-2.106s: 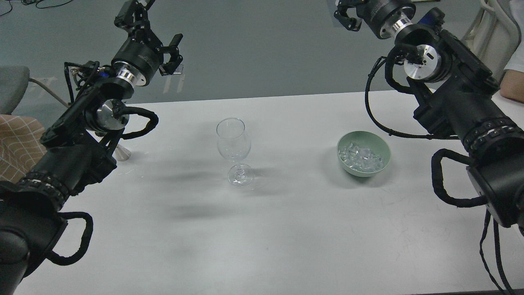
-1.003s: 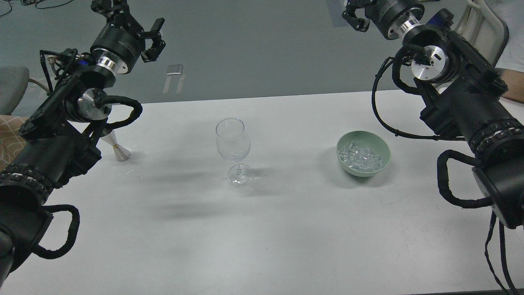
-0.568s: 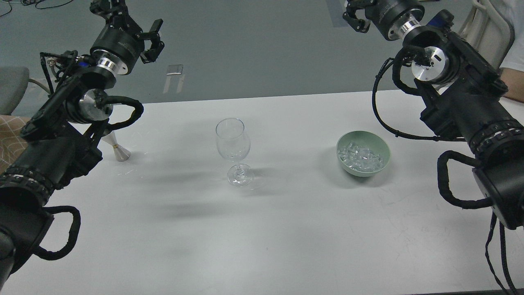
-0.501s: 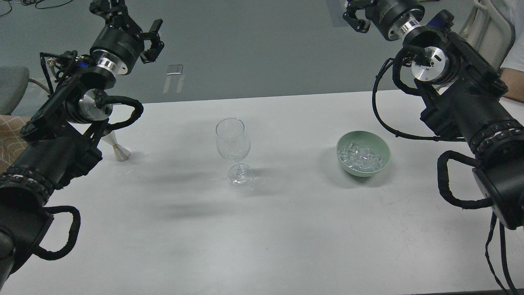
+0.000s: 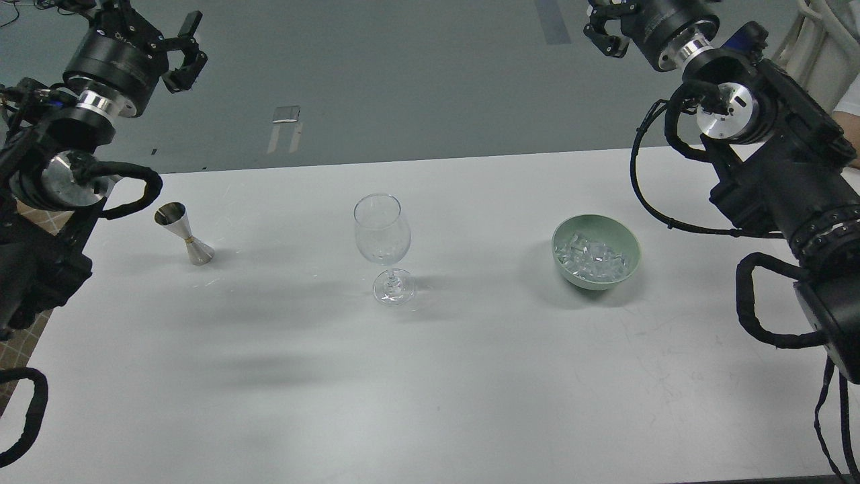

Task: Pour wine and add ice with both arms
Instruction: 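Lower the open left gripper beside the metal jigger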

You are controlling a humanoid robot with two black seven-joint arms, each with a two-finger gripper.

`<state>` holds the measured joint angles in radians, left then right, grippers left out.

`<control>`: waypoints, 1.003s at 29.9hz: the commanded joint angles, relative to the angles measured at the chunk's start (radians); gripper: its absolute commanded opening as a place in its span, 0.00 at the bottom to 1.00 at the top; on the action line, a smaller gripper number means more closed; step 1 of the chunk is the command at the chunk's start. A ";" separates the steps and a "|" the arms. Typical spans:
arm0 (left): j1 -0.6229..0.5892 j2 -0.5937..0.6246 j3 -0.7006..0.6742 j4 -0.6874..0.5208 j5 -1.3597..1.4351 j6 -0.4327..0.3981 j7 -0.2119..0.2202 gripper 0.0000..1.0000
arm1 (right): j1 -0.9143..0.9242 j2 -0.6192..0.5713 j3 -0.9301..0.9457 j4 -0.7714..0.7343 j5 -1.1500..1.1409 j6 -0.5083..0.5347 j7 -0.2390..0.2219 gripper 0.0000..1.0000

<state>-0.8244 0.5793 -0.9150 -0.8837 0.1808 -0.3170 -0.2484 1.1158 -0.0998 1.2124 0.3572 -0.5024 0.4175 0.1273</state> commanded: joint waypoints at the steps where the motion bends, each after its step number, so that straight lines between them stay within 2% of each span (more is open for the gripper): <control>1: 0.105 0.037 -0.073 -0.158 -0.011 0.058 0.003 0.98 | -0.010 -0.006 0.001 0.005 0.001 0.001 0.000 1.00; 7: 0.327 0.154 -0.171 -0.375 -0.024 0.064 0.005 0.98 | -0.024 -0.015 -0.001 0.016 0.001 0.001 0.000 1.00; 11: 0.563 0.197 -0.312 -0.549 -0.035 0.064 0.006 0.98 | -0.045 -0.015 -0.001 0.029 -0.001 0.000 0.000 1.00; 14: 0.678 0.211 -0.398 -0.610 -0.034 0.062 0.005 0.98 | -0.054 -0.015 0.001 0.051 -0.001 -0.006 0.000 1.00; 17: 0.792 0.209 -0.458 -0.623 -0.035 0.029 0.004 0.98 | -0.044 -0.017 0.001 0.059 -0.001 -0.006 0.000 1.00; 21: 0.843 0.198 -0.475 -0.586 -0.066 -0.028 0.015 0.98 | -0.044 -0.018 0.001 0.054 -0.001 -0.006 -0.001 1.00; 22: 0.847 0.194 -0.473 -0.545 -0.090 -0.049 0.018 0.98 | -0.045 -0.018 -0.001 0.051 -0.001 -0.008 0.000 1.00; 24: 0.847 0.168 -0.472 -0.483 -0.142 -0.074 0.053 0.98 | -0.048 -0.018 -0.001 0.049 -0.001 -0.010 0.000 1.00; 25: 0.843 0.142 -0.476 -0.450 -0.176 -0.083 0.101 0.98 | -0.050 -0.017 -0.001 0.049 -0.001 -0.010 0.000 1.00; 27: 0.837 0.107 -0.478 -0.414 -0.208 -0.086 0.159 0.98 | -0.050 -0.017 -0.001 0.051 -0.001 -0.010 0.000 1.00; 29: 0.832 0.039 -0.481 -0.370 -0.241 -0.065 0.292 0.98 | -0.047 -0.018 -0.001 0.049 -0.002 -0.010 -0.001 1.00; 30: 0.832 0.025 -0.482 -0.362 -0.244 -0.056 0.322 0.98 | -0.045 -0.018 -0.002 0.049 -0.001 -0.011 -0.001 1.00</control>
<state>0.0114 0.6629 -1.3952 -1.2864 -0.0358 -0.3948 -0.0513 1.0668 -0.1176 1.2119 0.4072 -0.5035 0.4080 0.1272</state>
